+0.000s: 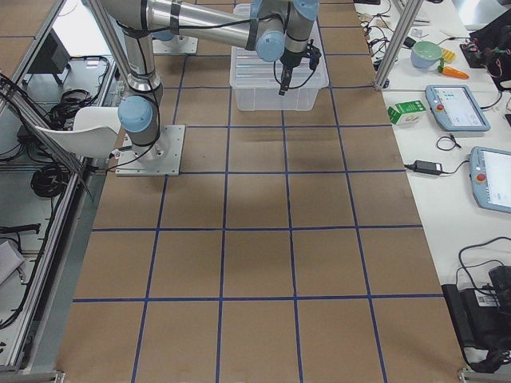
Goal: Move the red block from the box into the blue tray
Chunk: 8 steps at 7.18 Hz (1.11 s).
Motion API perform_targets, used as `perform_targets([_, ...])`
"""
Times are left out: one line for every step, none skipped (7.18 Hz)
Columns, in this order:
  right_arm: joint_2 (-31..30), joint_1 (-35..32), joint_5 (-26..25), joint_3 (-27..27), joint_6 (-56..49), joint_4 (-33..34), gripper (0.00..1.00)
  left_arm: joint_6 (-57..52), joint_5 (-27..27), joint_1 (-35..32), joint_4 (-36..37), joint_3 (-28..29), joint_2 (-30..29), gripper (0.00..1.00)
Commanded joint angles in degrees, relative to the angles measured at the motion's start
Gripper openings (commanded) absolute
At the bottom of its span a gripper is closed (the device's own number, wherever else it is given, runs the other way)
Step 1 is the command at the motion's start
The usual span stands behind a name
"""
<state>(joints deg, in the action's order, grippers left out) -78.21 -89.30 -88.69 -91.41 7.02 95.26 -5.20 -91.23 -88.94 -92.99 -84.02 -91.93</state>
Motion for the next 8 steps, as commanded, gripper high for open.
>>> perform_targets([0.9,0.0,0.7,0.0,-0.4,0.3,1.0,-0.1,0.0,0.0,0.1,0.0,0.0,1.0])
perform_targets([1.1,0.0,1.8,0.0,-0.4,1.2,1.0,0.0,0.0,0.0,0.1,0.0,0.0,1.0])
perform_targets([1.4,0.0,1.9,-0.1,-0.5,1.3,1.0,0.2,0.1,0.0,0.1,0.0,-0.2,1.0])
perform_targets([1.8,0.0,1.9,-0.1,-0.4,1.4,1.0,0.0,0.1,0.1,0.1,0.0,-0.2,1.0])
perform_targets([2.4,0.0,1.9,-0.1,-0.5,1.5,1.0,0.1,0.1,0.0,0.1,0.0,-0.1,1.0])
perform_targets([2.7,0.0,1.9,-0.1,-0.7,3.0,1.0,0.5,0.1,0.0,0.2,0.1,-0.4,1.0])
perform_targets([3.0,0.1,1.8,-0.1,-0.8,3.3,1.0,0.3,0.0,0.0,1.3,0.0,-0.6,1.0])
perform_targets([3.1,0.1,1.7,-0.1,-0.8,3.3,1.0,0.3,0.1,0.0,1.3,0.0,-0.6,1.0])
